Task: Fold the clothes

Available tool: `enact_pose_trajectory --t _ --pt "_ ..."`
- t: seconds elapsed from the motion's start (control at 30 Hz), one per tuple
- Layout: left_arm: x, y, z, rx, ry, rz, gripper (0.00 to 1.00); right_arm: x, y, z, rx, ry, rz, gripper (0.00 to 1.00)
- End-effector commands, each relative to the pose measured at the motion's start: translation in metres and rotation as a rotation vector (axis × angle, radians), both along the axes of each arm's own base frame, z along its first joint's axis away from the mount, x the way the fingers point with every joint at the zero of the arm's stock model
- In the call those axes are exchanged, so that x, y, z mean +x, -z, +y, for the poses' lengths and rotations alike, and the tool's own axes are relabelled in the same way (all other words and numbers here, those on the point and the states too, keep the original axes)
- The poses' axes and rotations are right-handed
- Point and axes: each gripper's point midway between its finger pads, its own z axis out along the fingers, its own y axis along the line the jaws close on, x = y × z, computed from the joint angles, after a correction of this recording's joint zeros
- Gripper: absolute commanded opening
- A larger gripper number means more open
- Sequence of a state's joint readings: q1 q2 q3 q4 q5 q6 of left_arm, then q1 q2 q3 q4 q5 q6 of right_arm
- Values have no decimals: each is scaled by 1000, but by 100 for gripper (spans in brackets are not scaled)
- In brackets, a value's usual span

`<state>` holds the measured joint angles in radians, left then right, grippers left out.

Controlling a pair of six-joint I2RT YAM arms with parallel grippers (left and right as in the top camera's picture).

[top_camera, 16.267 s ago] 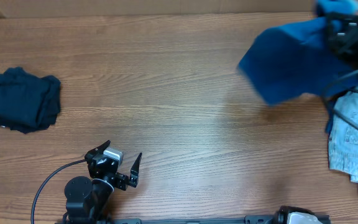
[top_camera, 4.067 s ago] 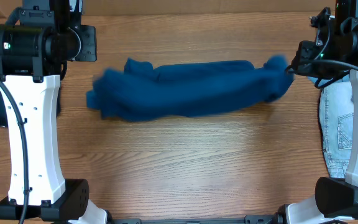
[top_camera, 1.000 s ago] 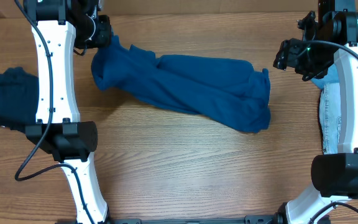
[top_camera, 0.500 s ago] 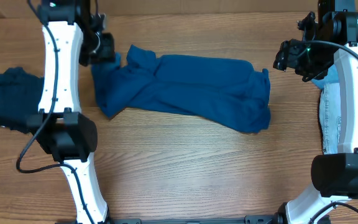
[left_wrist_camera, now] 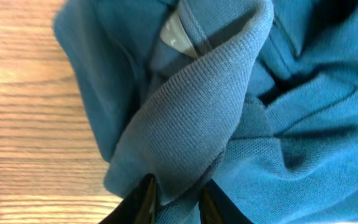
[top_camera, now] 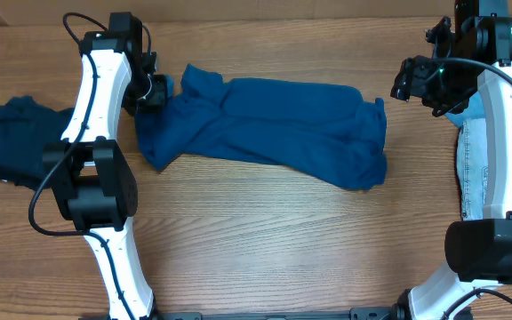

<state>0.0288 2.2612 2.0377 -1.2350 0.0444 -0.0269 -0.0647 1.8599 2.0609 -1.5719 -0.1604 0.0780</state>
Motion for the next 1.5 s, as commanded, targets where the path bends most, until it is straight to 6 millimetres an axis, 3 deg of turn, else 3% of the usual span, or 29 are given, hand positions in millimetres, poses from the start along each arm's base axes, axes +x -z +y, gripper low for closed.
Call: enact_pose_trajectory --t 0.0,0.1,0.2,0.27,0.33,0.53,0.63,0.77,0.83,1.0,1.13,1.2,1.3,1.37,1.47 --pt "-18 -5 -12 -56 13 57 26 1 -11 0 4 3 -32 70" --pt "-40 -5 -11 -54 6 147 25 0 -10 0 4 3 -31 70" --pt "-51 -8 -14 -62 10 185 10 0 -10 0 4 3 -31 70" --pt "-47 -19 -22 -92 38 148 4 1 -11 0 4 3 -34 70" --pt "-39 -34 -28 -110 56 76 4 1 -11 0 3 3 -35 70" --pt "-17 -124 -24 -80 67 -247 4 1 -11 0 4 3 -34 70" --pt "-20 -140 -9 -3 15 -285 4 0 -10 0 4 3 -31 70" --pt "-32 -120 -1 36 -14 -187 7 0 -10 0 4 3 -31 70" --pt "-32 -110 -2 33 -27 -155 15 0 -10 0 4 3 -31 70" --pt "-37 -87 -5 11 -37 -70 52 0 -10 0 4 3 -28 70" --pt "-36 -53 -14 -41 -31 22 51 0 -10 0 4 3 -29 70" --pt "-36 -28 -18 -63 -43 85 44 0 -10 0 4 3 -28 70" --pt "-42 1 -40 -160 -52 181 29 0 -10 0 3 3 -28 70" --pt "-44 8 -45 -137 -44 202 29 0 -10 0 3 3 -28 70" --pt "-47 11 -29 -16 -95 214 33 0 -10 0 3 3 -28 70"
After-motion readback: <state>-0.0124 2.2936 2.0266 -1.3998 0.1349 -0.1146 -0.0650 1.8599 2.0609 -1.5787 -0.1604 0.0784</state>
